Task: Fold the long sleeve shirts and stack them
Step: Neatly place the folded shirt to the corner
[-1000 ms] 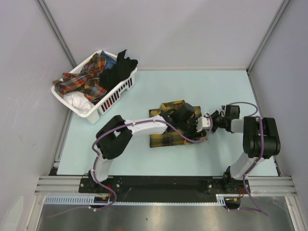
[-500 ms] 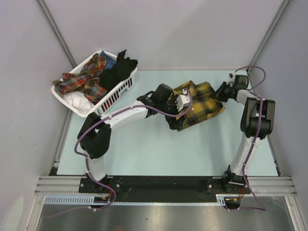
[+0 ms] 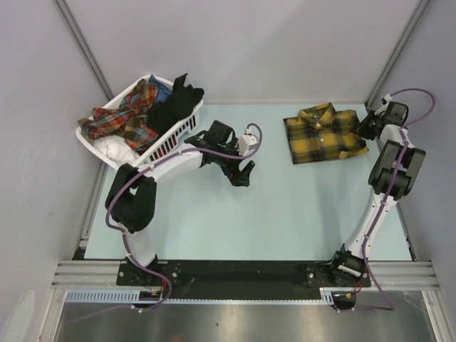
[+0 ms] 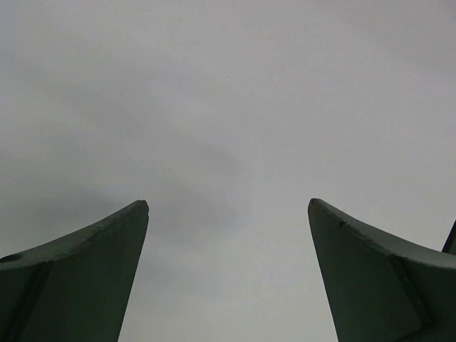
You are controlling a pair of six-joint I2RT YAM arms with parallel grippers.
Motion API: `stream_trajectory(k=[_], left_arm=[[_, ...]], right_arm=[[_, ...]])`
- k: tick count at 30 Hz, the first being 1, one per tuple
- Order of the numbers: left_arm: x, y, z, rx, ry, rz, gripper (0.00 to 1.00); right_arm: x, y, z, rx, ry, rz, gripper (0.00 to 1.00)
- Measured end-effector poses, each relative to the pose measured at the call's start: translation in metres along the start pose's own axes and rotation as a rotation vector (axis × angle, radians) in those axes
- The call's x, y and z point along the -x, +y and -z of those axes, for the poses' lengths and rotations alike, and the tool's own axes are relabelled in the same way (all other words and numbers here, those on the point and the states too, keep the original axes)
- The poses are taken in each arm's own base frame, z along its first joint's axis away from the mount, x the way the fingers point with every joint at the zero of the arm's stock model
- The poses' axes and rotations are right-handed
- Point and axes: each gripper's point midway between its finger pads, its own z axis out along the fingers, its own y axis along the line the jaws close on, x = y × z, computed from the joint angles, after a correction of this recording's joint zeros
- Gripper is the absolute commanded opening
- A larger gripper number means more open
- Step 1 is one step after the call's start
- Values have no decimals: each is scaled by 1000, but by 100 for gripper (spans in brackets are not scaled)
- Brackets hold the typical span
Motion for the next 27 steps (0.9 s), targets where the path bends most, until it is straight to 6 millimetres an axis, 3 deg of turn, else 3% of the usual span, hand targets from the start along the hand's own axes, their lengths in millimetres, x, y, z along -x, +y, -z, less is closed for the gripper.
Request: stream_trajectory(k=[7, 15, 27], left_arm=[[-11, 19, 11, 32, 16, 54, 99], [-14, 19, 12, 37, 31, 62, 99], [-17, 18, 12, 36, 40, 69, 99]], right_arm=[[13, -15, -12, -41, -32, 4, 0], [23, -41, -6, -121, -67, -7, 0], [40, -51, -8, -134, -107, 54, 2]])
